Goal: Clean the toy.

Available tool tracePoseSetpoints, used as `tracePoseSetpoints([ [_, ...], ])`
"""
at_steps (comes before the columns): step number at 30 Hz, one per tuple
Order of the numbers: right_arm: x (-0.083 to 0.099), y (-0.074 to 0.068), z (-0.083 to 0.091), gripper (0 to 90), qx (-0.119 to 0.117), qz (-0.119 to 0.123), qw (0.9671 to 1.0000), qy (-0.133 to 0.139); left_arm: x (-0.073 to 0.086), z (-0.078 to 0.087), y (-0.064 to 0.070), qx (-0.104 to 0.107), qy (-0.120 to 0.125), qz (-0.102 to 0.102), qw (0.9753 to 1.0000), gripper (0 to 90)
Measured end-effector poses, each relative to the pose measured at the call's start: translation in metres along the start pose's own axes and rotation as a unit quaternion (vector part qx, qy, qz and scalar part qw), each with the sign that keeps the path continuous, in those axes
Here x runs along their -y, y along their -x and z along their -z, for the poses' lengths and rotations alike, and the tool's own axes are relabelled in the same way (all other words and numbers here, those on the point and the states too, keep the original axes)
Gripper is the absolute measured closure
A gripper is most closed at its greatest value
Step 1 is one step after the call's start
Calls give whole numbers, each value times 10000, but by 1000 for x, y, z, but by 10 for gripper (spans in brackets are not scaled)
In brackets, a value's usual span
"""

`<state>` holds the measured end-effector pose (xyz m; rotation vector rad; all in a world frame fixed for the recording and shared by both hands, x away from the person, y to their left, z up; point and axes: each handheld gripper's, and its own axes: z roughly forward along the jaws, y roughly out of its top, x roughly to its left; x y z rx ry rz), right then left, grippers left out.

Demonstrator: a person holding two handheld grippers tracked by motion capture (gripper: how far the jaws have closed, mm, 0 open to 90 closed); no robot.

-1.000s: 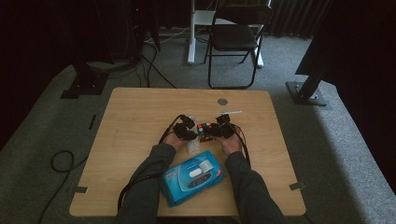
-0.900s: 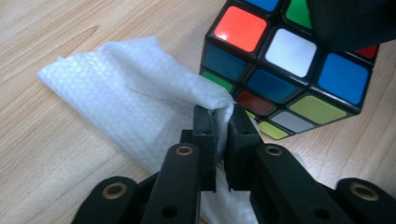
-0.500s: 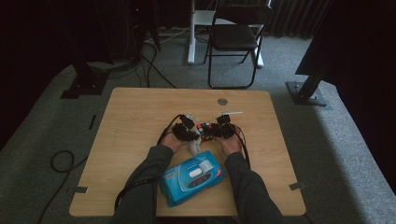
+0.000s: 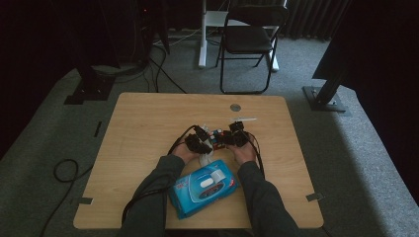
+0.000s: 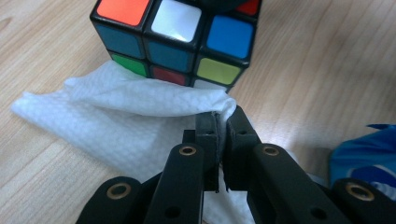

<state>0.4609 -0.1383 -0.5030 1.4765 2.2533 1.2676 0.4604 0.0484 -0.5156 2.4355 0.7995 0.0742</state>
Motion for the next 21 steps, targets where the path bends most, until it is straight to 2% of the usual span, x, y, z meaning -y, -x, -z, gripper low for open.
tracePoseSetpoints([
  [1, 0, 0, 0, 510, 2, -13, 10000, 4, 0, -1, 0, -77, -36, -7, 10000, 862],
  [2, 0, 0, 0, 510, 1, -22, 10000, 8, 0, -2, -1, -240, -114, -31, 9996, 862],
  [4, 0, -1, 0, 510, -19, 13, 10000, -7, -1, -2, -1, -282, -87, 40, 9996, 861],
  [6, -1, -1, 0, 511, -4, 22, 10000, -21, -1, -1, 1, -349, -73, 26, 9994, 860],
  [9, -1, -2, 0, 513, 26, 80, 10000, -35, -1, 8, 8, -283, 104, -54, 9995, 859],
  [11, -1, -3, 0, 514, 36, 99, 9999, -45, 0, 16, 13, -157, 254, -112, 9995, 860],
  [13, -1, -2, 0, 513, 20, 88, 10000, -36, -2, 21, 19, -163, 308, -213, 9992, 860],
  [21, -2, -3, 0, 515, 75, 107, 9999, -41, -7, 19, 23, -309, 250, -259, 9989, 861],
])
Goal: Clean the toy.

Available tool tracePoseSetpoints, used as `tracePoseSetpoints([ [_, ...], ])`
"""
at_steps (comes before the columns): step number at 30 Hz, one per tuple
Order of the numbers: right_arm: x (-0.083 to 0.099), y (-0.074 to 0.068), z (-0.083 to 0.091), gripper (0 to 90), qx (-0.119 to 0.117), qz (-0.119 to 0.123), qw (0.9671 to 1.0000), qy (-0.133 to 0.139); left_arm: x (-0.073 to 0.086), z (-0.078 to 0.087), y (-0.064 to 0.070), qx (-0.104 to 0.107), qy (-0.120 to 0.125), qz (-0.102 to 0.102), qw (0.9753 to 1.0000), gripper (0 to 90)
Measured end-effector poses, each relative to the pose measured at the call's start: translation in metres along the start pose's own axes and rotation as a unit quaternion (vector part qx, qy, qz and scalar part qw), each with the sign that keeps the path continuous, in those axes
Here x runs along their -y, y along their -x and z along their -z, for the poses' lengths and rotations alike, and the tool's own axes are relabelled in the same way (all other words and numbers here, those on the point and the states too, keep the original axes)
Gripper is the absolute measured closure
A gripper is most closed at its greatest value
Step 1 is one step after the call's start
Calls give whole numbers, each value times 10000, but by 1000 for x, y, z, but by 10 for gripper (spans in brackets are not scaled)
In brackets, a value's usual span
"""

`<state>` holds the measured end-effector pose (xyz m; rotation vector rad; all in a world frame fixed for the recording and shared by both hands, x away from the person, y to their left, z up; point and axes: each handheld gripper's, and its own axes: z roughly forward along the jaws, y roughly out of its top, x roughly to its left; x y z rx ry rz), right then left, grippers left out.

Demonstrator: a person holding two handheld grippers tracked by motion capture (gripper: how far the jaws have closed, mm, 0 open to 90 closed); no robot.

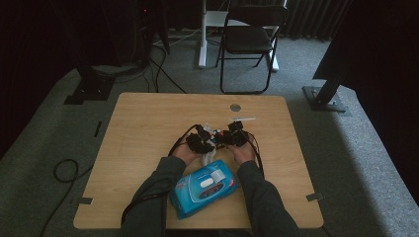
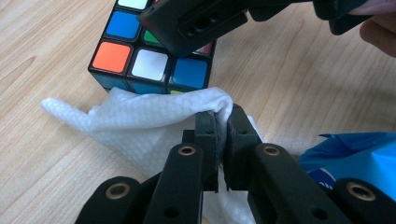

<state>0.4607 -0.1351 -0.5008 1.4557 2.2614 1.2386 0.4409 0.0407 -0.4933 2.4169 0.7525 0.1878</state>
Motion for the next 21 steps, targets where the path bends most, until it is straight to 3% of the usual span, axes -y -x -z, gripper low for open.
tracePoseSetpoints([
  [9, -1, 2, 4, 534, -29, 59, 10000, -2, 2, 2, -8, -205, 62, 294, 9993, 856],
  [14, -1, 1, 8, 595, -71, 163, 9998, -67, 5, 4, -17, -387, 91, 536, 9978, 846],
  [17, -1, -1, 8, 611, -218, 276, 9993, -108, 8, 6, -23, -477, 133, 729, 9961, 843],
  [21, -4, -1, 8, 535, -22, 278, 9996, 75, 12, 8, -30, -579, 126, 898, 9942, 840],
])
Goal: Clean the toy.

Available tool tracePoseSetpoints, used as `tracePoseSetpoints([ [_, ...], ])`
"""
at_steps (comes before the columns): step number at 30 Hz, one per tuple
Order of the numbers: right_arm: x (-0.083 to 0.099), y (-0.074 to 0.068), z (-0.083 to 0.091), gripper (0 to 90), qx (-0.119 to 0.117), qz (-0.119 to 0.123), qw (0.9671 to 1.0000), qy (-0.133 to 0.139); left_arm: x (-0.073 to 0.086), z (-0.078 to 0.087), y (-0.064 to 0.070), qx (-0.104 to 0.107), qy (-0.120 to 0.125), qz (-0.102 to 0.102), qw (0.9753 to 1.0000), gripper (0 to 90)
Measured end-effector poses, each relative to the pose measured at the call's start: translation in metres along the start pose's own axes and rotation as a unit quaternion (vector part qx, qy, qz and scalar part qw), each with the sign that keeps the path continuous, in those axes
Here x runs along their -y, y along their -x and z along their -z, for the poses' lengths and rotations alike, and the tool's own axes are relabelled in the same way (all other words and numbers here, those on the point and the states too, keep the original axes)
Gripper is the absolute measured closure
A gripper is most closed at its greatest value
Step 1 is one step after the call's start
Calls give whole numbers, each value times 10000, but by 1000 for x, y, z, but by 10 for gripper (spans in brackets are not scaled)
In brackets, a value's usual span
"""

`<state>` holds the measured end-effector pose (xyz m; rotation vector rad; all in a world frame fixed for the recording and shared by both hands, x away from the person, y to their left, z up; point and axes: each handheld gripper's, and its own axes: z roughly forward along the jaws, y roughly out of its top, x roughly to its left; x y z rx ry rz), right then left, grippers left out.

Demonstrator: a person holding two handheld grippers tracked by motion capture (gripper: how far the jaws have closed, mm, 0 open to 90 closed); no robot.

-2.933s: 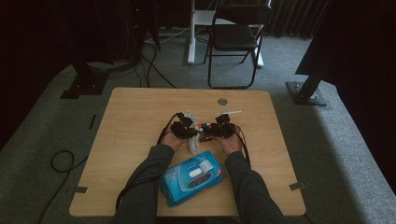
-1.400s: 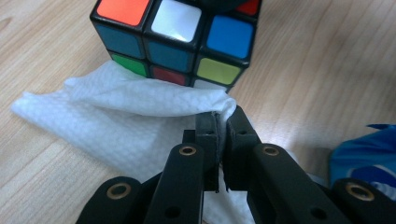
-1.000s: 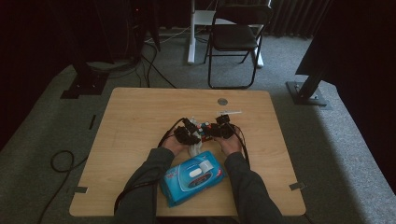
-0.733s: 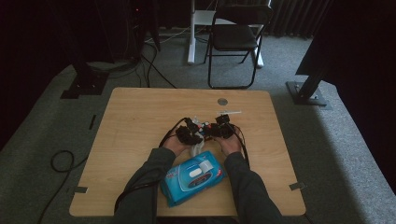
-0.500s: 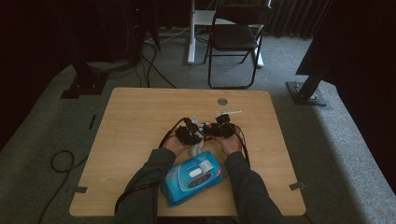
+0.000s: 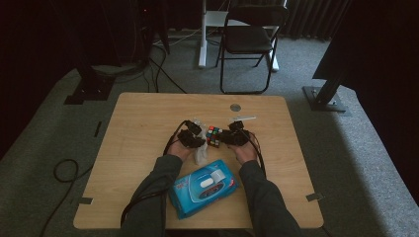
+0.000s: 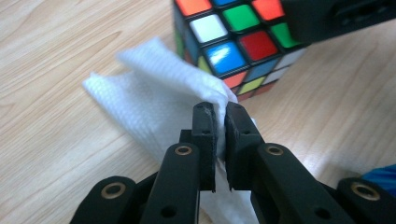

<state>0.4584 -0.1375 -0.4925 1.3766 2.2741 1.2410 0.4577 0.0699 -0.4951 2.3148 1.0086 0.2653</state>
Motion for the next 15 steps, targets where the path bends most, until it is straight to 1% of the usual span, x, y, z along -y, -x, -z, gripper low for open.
tracePoseSetpoints([
  [1, -2, 0, -1, 513, 94, -6, 9999, 46, 0, 0, 0, 3, 13, 29, 10000, 839],
  [2, -3, 1, -1, 504, 128, -28, 9999, 69, 1, 0, -1, 19, 8, 33, 10000, 839],
  [3, -5, 2, -2, 489, 132, -45, 9998, 104, 1, 0, 0, 48, -3, -1, 10000, 839],
  [5, -9, 3, -6, 478, 227, -14, 9997, 54, 1, 1, 2, 126, 11, -101, 9999, 838],
  [6, -11, 4, -7, 472, 233, 7, 9997, 40, 1, 1, 3, 148, 31, -137, 9998, 837],
  [7, -12, 5, -9, 472, 161, 17, 9999, 48, 1, 1, 4, 189, 32, -171, 9997, 837],
  [8, -12, 5, -9, 472, 161, 17, 9999, 48, 1, 1, 4, 189, 32, -171, 9997, 837],
  [9, -13, 4, -10, 472, 136, 80, 9999, 49, 0, 1, 5, 260, 32, -227, 9994, 837],
  [10, -15, 3, -13, 466, 137, 168, 9998, -15, -1, 1, 6, 289, 23, -246, 9993, 840],
  [12, -16, 2, -16, 478, 210, 253, 9994, -113, -2, -1, 9, 323, -14, -329, 9989, 845],
  [14, -17, 3, -19, 492, 217, 273, 9992, -206, -4, -2, 9, 295, -6, -329, 9990, 845],
  [15, -16, 3, -18, 510, 175, 233, 9993, -221, -4, -3, 9, 267, -2, -286, 9992, 846],
])
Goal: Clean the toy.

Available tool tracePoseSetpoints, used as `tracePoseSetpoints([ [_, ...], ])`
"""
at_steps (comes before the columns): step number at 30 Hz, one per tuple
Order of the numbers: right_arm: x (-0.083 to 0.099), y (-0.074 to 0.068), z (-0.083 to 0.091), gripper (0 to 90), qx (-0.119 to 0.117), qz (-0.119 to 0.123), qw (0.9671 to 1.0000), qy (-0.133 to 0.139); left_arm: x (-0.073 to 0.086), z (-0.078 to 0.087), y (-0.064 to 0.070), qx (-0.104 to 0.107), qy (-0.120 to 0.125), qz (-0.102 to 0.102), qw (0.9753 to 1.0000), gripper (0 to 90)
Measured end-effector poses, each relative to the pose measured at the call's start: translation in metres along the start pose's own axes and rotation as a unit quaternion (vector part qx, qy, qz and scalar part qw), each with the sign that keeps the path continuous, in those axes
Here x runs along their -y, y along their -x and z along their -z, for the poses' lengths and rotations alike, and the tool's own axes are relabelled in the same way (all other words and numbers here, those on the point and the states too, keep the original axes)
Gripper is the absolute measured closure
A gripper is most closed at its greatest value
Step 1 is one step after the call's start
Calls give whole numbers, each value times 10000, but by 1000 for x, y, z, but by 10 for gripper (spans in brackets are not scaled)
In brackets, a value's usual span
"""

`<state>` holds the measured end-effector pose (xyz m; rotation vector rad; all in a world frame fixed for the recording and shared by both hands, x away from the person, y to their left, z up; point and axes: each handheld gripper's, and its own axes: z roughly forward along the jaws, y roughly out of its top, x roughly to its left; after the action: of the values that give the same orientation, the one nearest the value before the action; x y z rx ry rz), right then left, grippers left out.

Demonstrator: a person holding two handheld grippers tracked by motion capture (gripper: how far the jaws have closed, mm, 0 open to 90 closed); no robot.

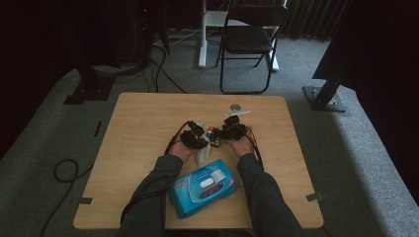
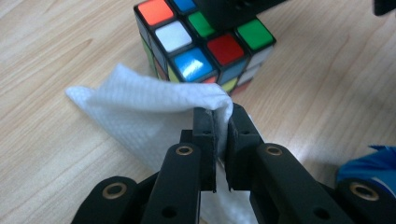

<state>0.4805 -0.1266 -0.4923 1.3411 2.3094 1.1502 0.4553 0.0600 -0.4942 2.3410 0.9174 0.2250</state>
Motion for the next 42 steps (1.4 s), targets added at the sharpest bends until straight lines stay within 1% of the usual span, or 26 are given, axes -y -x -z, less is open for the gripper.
tracePoseSetpoints([
  [1, 1, 0, 1, 526, -31, -27, 10000, -10, 0, 0, -1, -36, 5, 50, 10000, 845],
  [4, 3, 1, 5, 555, -89, 30, 9999, -64, 1, 0, -6, -109, 24, 166, 9998, 845],
  [6, 5, 1, 7, 575, -248, 85, 9996, -87, 1, 0, -8, -187, 9, 245, 9995, 844],
  [7, 5, 1, 7, 575, -268, 111, 9995, -94, 1, -1, -10, -227, -38, 261, 9994, 844],
  [8, 5, 0, 7, 569, -244, 157, 9995, -90, 0, -1, -10, -258, -39, 269, 9993, 841],
  [9, 4, -1, 6, 536, -180, 161, 9997, -67, 0, -1, -11, -268, -18, 285, 9992, 840],
  [10, 4, -2, 5, 496, -127, 143, 9998, -33, -1, -1, -12, -291, -14, 289, 9992, 838],
  [12, 3, -2, 1, 470, -90, 125, 9999, -15, -3, -1, -12, -316, 18, 303, 9990, 835],
  [14, 2, -2, 0, 499, -173, 77, 9998, -34, -3, -1, -13, -312, 61, 350, 9989, 834],
  [15, 1, -3, 0, 535, -210, 74, 9997, -58, -4, -2, -13, -316, 51, 336, 9989, 834],
  [16, 1, -4, 0, 537, -246, 117, 9996, -93, -4, -2, -13, -311, 65, 356, 9989, 833],
  [17, 2, -8, 1, 532, -195, 214, 9995, -125, -3, -2, -13, -314, 71, 363, 9988, 834],
  [18, 2, -9, 1, 531, -180, 234, 9995, -132, -3, -2, -14, -319, 82, 380, 9987, 834],
  [21, 3, -10, 4, 568, -251, 191, 9994, -148, 0, -1, -16, -358, 105, 444, 9983, 834],
  [24, 3, -11, 4, 567, -329, 238, 9990, -180, 1, 0, -20, -344, 147, 528, 9979, 834],
  [27, 2, -11, 1, 489, -182, 173, 9996, -140, 0, 0, -19, -356, 169, 531, 9978, 834],
  [28, 1, -11, -1, 488, -188, 124, 9997, -126, 0, 0, -19, -364, 172, 531, 9978, 833],
  [30, 1, -12, -3, 496, -284, 67, 9995, -129, 0, 0, -19, -357, 175, 522, 9978, 834],
  [32, 0, -13, -4, 502, -236, 83, 9995, -198, 1, 1, -19, -329, 179, 483, 9981, 834],
  [34, 1, -13, -3, 513, -269, 27, 9994, -197, 3, 2, -19, -318, 232, 486, 9980, 833],
  [36, 2, -13, -3, 516, -290, 11, 9994, -179, 3, 2, -20, -328, 263, 523, 9977, 834],
  [37, 5, -13, -1, 520, -331, -11, 9993, -148, 4, 3, -22, -348, 314, 627, 9969, 839],
  [38, 6, -14, -1, 521, -325, -26, 9994, -140, 5, 3, -22, -315, 361, 689, 9965, 845],
  [39, 6, -14, -1, 521, -325, -26, 9994, -140, 5, 3, -22, -315, 361, 689, 9965, 852],
  [40, 7, -15, 0, 521, -298, -87, 9994, -118, 6, 3, -22, -255, 329, 683, 9968, 856],
  [42, 7, -16, 0, 521, -273, -111, 9995, -115, 7, 1, -20, -200, 277, 653, 9973, 857],
])
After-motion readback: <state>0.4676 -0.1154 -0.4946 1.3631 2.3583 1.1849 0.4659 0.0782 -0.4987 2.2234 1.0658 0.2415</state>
